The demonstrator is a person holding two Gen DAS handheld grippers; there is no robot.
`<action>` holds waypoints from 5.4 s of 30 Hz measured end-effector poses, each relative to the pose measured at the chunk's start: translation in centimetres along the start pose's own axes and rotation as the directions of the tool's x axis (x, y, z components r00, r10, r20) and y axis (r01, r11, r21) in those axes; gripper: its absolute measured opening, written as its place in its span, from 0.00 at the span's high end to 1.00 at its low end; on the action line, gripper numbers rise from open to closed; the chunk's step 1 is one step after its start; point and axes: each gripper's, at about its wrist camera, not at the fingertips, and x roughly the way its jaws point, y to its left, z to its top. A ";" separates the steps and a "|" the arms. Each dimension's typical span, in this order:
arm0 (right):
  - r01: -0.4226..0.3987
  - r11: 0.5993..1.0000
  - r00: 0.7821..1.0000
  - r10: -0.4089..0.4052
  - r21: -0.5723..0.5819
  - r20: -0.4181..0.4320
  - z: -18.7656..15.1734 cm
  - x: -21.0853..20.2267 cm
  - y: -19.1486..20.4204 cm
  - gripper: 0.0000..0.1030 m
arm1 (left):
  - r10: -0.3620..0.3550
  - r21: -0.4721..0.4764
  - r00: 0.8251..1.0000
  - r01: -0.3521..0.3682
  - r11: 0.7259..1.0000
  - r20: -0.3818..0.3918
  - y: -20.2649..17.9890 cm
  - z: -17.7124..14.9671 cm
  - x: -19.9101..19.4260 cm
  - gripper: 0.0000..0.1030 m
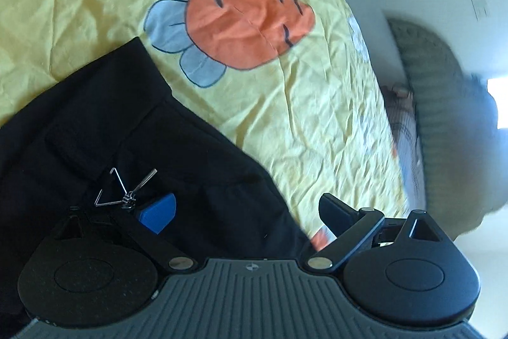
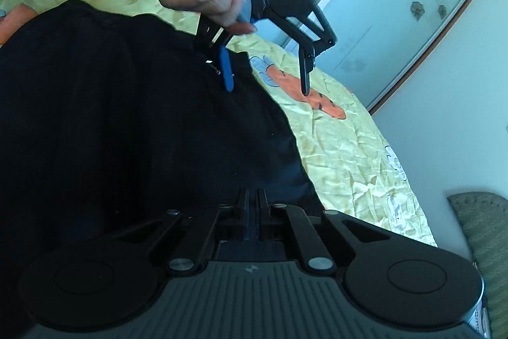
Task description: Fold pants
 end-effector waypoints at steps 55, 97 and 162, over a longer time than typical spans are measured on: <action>0.105 0.988 0.994 -0.104 0.117 -0.011 2.8 -11.9 9.2 0.95 | -0.128 0.448 0.933 -0.039 0.893 0.335 9.9 -19.5 -16.9 0.93; -0.048 0.901 0.999 0.049 0.431 0.010 0.4 -16.7 17.1 0.92 | 0.161 0.336 0.815 -0.399 0.853 0.557 16.3 -21.8 -19.4 0.64; 0.079 -0.506 0.801 -0.481 0.859 -0.357 -33.8 -31.5 -0.6 0.43 | -0.106 0.998 0.994 -0.012 -0.063 0.005 -2.2 -45.2 1.6 0.49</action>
